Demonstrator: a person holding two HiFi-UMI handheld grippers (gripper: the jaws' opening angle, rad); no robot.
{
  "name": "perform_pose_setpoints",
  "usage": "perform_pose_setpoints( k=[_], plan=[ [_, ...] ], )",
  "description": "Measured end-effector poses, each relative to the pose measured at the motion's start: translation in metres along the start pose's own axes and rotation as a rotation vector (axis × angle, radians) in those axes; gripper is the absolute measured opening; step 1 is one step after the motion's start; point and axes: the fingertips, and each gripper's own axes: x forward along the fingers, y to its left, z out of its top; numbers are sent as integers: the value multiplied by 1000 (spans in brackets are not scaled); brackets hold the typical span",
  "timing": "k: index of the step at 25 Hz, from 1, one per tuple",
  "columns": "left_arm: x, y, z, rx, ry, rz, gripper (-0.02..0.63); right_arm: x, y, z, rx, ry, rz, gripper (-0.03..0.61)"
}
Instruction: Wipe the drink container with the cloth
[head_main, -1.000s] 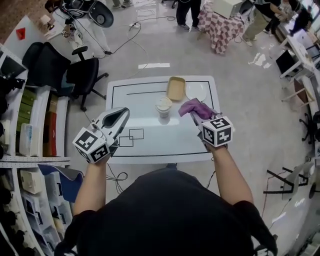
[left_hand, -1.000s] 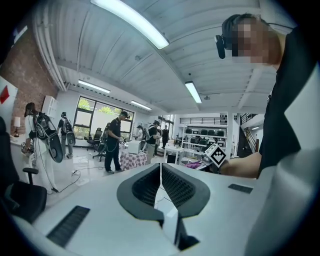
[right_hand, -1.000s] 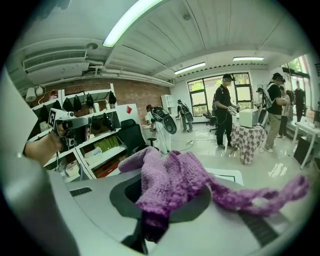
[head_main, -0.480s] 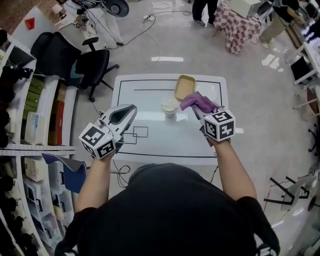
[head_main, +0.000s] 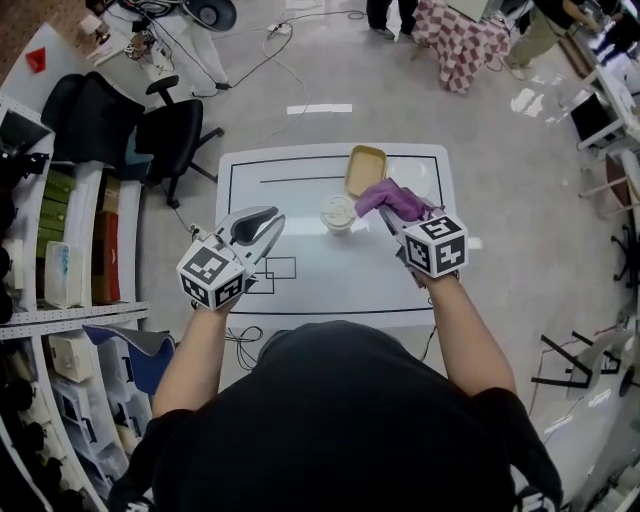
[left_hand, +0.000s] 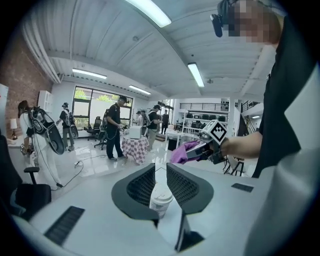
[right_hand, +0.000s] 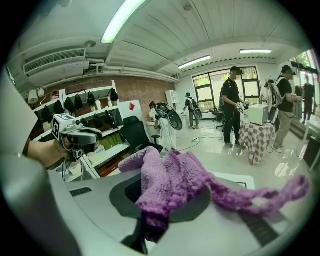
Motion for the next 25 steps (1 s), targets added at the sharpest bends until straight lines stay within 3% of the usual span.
perform_pose_setpoints(
  k=[6, 10, 17, 22, 25],
  plan=[
    [47, 15, -40, 104, 110, -83, 164, 28, 4, 7, 34, -7, 32, 78],
    [86, 13, -83, 188, 220, -156, 269, 50, 9, 3, 31, 14, 75, 78],
    [139, 13, -150, 224, 385, -240, 396, 95, 28, -10, 18, 60, 182, 78],
    [164, 17, -161, 253, 395, -254, 425, 117, 46, -23, 13, 118, 268, 78],
    [178, 14, -160, 315, 380, -267, 430, 128, 52, -35, 4, 156, 313, 78]
  ],
)
